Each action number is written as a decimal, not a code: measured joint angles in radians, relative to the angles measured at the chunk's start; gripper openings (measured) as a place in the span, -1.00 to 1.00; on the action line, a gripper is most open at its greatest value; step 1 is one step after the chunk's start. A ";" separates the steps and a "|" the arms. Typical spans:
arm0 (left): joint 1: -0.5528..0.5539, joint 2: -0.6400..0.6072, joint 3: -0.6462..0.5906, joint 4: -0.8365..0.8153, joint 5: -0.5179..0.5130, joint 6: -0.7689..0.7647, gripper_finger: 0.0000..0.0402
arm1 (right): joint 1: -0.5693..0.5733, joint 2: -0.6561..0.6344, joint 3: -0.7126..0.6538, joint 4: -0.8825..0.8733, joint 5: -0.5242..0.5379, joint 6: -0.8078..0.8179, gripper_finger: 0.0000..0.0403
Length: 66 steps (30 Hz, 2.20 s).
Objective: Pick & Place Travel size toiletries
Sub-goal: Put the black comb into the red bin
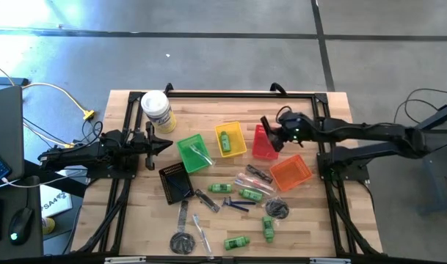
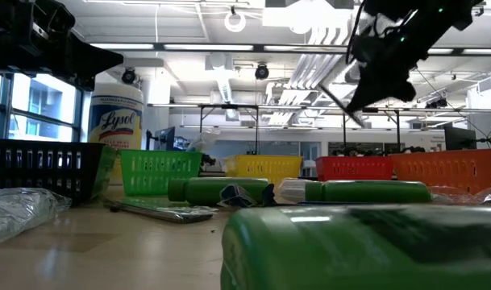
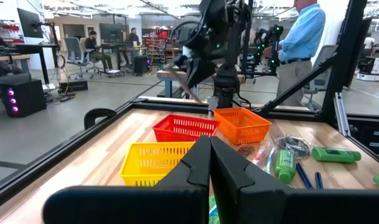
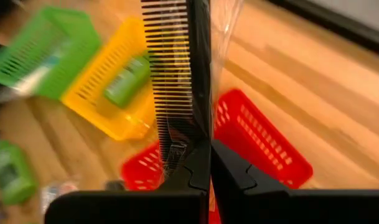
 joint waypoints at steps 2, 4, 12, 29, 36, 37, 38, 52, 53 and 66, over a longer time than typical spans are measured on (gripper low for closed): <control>0.000 0.000 0.000 0.000 0.000 0.000 -1.00 | -0.005 0.038 0.000 0.003 0.000 0.013 -0.99; 0.000 0.000 0.000 0.000 0.000 0.000 -1.00 | -0.008 0.074 0.000 0.008 -0.003 0.032 -0.99; 0.000 0.000 0.000 0.000 0.000 0.000 -1.00 | -0.013 0.201 0.000 0.004 -0.011 0.083 -0.99; 0.000 0.000 0.000 0.001 0.000 0.000 -1.00 | -0.029 0.295 0.000 0.001 -0.119 0.179 -0.99; 0.000 0.000 0.000 0.003 0.000 0.000 -1.00 | -0.041 0.329 0.000 -0.003 -0.133 0.184 -0.99; 0.000 0.000 0.000 0.003 0.000 0.000 -1.00 | -0.047 0.332 0.000 -0.003 -0.133 0.185 -0.99; 0.000 0.000 0.000 0.003 0.000 0.000 -1.00 | -0.049 0.336 0.000 -0.003 -0.131 0.187 -0.99; 0.000 0.000 0.000 0.002 0.004 0.000 -1.00 | -0.081 0.368 -0.001 -0.018 -0.134 0.207 -0.99; 0.000 0.000 0.000 0.002 0.004 0.000 -1.00 | -0.081 0.374 -0.001 -0.016 -0.135 0.207 -0.99; 0.000 0.000 0.000 0.001 0.004 0.000 -1.00 | -0.081 0.481 0.001 0.018 -0.139 0.220 -0.99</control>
